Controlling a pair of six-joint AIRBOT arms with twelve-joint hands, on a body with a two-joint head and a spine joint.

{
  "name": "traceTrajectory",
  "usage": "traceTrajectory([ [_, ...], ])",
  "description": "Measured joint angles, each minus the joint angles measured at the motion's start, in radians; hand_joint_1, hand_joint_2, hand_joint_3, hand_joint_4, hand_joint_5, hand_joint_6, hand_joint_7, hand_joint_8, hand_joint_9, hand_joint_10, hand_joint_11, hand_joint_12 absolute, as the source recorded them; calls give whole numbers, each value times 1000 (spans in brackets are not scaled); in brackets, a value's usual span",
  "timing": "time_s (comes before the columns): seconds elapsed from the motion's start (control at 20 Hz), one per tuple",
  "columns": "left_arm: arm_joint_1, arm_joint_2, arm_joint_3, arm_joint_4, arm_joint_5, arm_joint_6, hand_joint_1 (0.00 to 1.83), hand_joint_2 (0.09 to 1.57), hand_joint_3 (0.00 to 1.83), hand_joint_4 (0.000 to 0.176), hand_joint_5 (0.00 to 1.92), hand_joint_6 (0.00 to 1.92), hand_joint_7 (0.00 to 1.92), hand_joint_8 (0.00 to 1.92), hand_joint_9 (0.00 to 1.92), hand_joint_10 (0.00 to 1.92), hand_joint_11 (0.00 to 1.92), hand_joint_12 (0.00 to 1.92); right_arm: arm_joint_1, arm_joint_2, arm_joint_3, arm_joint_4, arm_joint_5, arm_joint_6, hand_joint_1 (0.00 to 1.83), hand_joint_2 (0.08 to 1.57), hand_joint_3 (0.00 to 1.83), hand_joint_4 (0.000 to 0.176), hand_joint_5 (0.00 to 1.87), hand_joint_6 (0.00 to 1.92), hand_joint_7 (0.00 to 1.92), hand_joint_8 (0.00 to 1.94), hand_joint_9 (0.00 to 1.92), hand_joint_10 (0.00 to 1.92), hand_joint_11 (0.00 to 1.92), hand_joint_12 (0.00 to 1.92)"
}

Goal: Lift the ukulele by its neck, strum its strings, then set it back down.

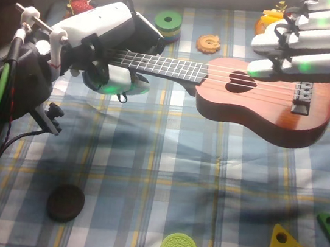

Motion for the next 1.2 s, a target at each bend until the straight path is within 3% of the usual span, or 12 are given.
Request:
traceTrajectory([
  [0.15,-3,-16,3,-33,-16,14,1481,1193,3,9,950,1921,1191,1921,1441,1921,1506,1921,-24,-15,13,-3,-3,0,522,1263,4,0,48,2,1,0,0,5,0,910],
  [0.3,-3,-20,8,-52,-25,16,1486,1179,0,0,968,1921,1208,1921,1448,1921,1513,1921,-25,-26,28,-4,-17,0,555,1248,0,0,78,4,11,0,4,1,0,898],
  [0.4,-3,-19,5,-48,-39,16,1479,1190,2,0,981,1921,1209,1921,1455,1921,1513,1921,-25,-27,30,-4,-25,-1,645,1240,0,0,34,3,0,0,0,0,0,213],
  [0.45,2,-4,-11,-46,-45,16,1499,1192,2,0,998,1921,1220,1921,1470,1921,1525,1921,-25,-27,29,-4,-26,-1,646,1281,5,0,38,1,1,0,0,0,0,382],
  [0.55,9,5,-26,-27,-61,4,1462,1194,2,0,1019,1921,1266,1921,1522,1921,1569,1921,-26,-14,23,-3,-50,-18,634,1269,0,0,1,0,0,0,0,0,0,18],
  [0.7,20,18,-42,-12,-67,-8,1489,1190,0,0,1001,1921,1239,1921,1517,1921,1572,1921,-26,8,19,17,-69,-27,521,1325,21,28,4,1,0,0,0,0,0,0],
  [0.75,23,18,-45,-6,-64,-8,1492,1186,0,0,988,1921,1232,1921,1511,1921,1569,1921,-26,17,17,40,-75,-50,507,1316,15,57,0,0,0,0,0,0,0,0],
  [0.8,29,20,-45,-2,-61,-9,1495,1177,0,0,985,1921,1237,1921,1505,1921,1564,1921,-37,28,14,107,-92,-108,406,1265,0,56,0,0,0,0,0,0,2,1],
  [0.85,33,20,-43,-9,-56,-9,1463,1184,0,0,970,1921,1205,1921,1470,1921,1547,1921,-47,40,8,194,-103,-204,305,1267,0,11,3,1,0,0,0,0,31,16],
  [1.05,35,-5,-7,-40,-16,32,1324,1199,6,10,814,1921,1000,1921,1291,1921,1390,1921,-60,51,-2,346,-127,-344,360,1247,0,18,18,6,0,0,0,0,0,0],
  [1.1,35,-14,2,-45,4,45,1091,1228,291,1,543,1793,652,1873,1026,1921,1125,1921,-60,50,-2,348,-127,-347,385,1283,14,9,8,1,0,0,0,0,0,0],
  [1.2,37,-13,-13,-40,31,45,1006,1397,48,0,447,1696,522,1870,531,1921,627,1921,-60,51,-2,348,-132,-351,405,1293,16,0,36,12,0,0,0,0,0,0],
])
